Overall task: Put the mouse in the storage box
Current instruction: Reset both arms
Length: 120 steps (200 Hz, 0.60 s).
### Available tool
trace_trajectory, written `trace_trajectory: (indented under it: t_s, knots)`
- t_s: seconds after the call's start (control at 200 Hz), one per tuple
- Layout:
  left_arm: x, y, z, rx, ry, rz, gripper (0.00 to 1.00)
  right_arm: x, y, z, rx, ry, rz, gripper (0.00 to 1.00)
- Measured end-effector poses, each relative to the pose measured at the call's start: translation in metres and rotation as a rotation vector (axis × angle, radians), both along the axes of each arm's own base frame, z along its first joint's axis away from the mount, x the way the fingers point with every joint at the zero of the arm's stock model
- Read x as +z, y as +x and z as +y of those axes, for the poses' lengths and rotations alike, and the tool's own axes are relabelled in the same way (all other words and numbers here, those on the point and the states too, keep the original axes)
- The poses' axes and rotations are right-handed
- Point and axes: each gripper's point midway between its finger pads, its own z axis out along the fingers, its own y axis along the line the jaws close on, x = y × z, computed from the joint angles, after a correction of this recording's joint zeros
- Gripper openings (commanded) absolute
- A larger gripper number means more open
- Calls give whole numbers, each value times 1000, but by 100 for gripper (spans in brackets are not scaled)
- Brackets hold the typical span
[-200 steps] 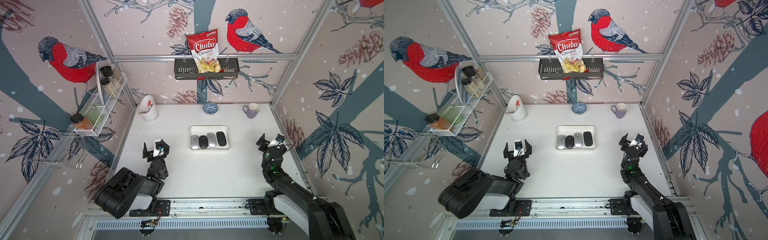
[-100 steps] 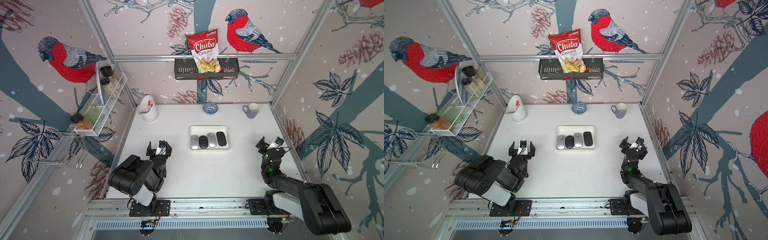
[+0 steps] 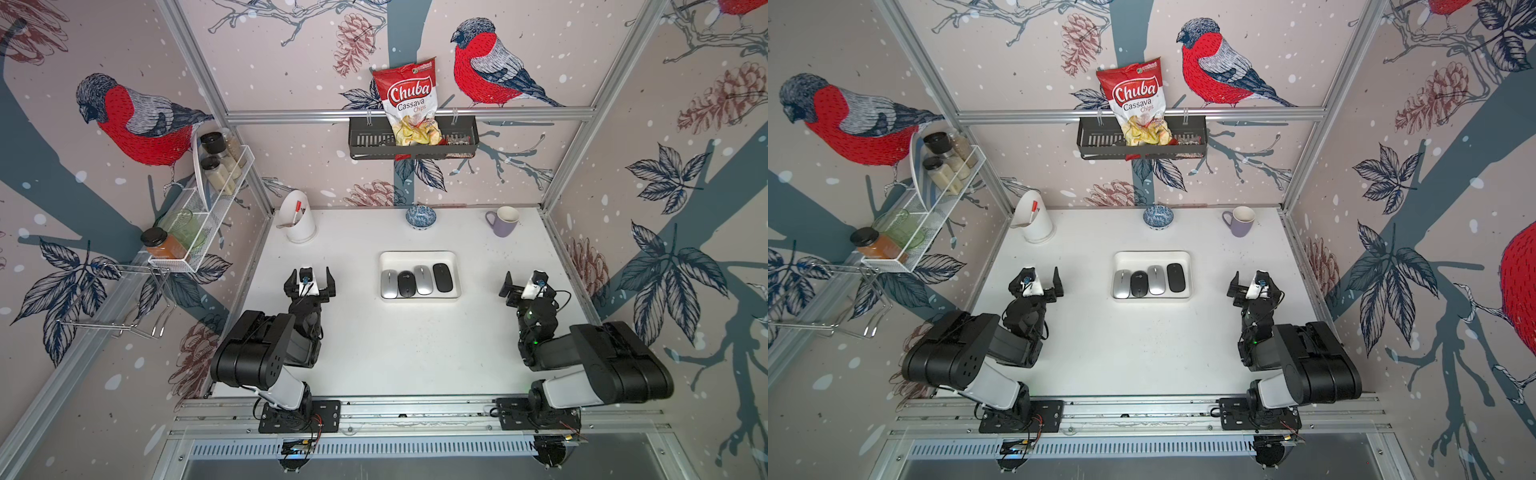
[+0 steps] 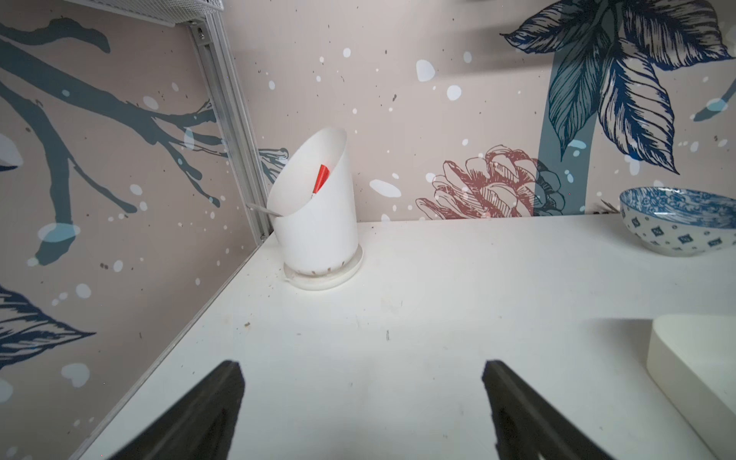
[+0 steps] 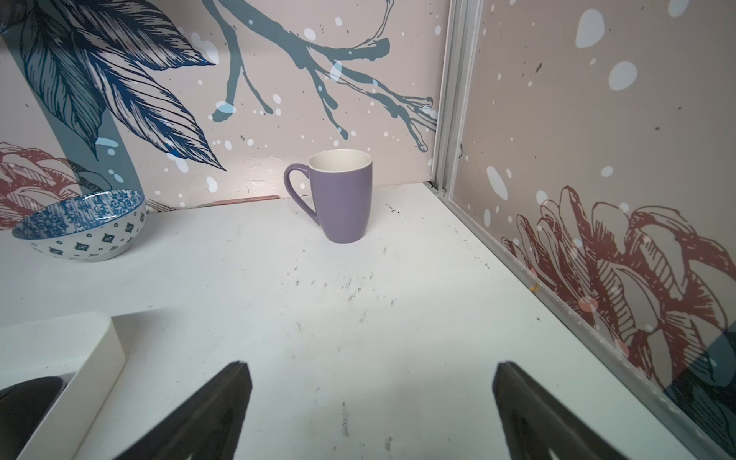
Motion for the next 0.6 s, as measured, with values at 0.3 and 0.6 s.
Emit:
trace_trajectory:
  t_s: [0.3, 0.6]
  knots:
    - [-22, 10, 6, -27, -67, 106, 97, 3, 29, -15, 0, 62, 26, 100]
    - [-25, 9, 4, -33, -73, 120, 98, -4, 30, -10, 21, 68, 54, 100]
